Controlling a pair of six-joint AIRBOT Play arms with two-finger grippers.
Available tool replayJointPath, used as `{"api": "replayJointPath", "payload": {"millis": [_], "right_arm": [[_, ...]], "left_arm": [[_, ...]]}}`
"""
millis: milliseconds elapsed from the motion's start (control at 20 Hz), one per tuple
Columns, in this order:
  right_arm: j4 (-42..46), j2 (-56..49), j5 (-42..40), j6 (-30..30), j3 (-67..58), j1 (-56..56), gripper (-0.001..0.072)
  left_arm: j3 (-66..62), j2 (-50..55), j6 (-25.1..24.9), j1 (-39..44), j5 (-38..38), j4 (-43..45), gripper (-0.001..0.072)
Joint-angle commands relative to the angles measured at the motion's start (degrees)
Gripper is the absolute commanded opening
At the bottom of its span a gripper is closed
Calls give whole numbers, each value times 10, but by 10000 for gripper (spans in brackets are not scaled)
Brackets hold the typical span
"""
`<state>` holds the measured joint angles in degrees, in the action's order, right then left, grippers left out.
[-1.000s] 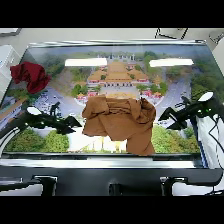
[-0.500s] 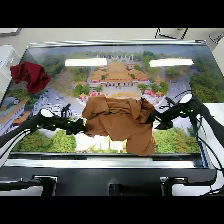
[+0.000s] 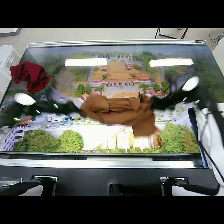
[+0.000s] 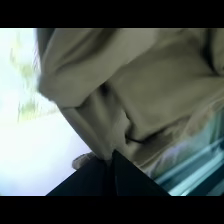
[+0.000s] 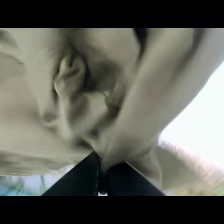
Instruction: Fold the clothes and pants, and hang the long-sleeved shirts on hangers.
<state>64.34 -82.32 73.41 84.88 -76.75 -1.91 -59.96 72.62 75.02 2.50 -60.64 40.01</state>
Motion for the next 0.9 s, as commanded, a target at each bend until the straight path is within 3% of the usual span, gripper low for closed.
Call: {"api": "replayJointPath", "payload": {"millis": [0, 150, 250, 400, 600, 700, 850], "right_arm": [[100, 115, -52, -20, -179, 2, 51], [115, 236, -146, -18, -298, 2, 51], [111, 314, -185, -11, -310, 2, 51], [114, 387, -184, -8, -310, 2, 51], [120, 414, -206, -1, -310, 2, 51], [129, 404, -182, -1, -310, 2, 51], [128, 353, -48, 6, -299, 2, 51]], "left_arm": [[-173, -110, -1, -48, 1, 6, 24], [-339, -200, -1, -63, 48, 5, 25], [-394, -258, 0, -62, 96, 5, 25], [-399, -330, 0, -63, 164, 5, 25], [-399, -350, 0, -64, 209, 13, 25], [-396, -336, 0, -64, 187, 52, 25], [-349, -295, 0, -63, 112, 81, 25]]}}
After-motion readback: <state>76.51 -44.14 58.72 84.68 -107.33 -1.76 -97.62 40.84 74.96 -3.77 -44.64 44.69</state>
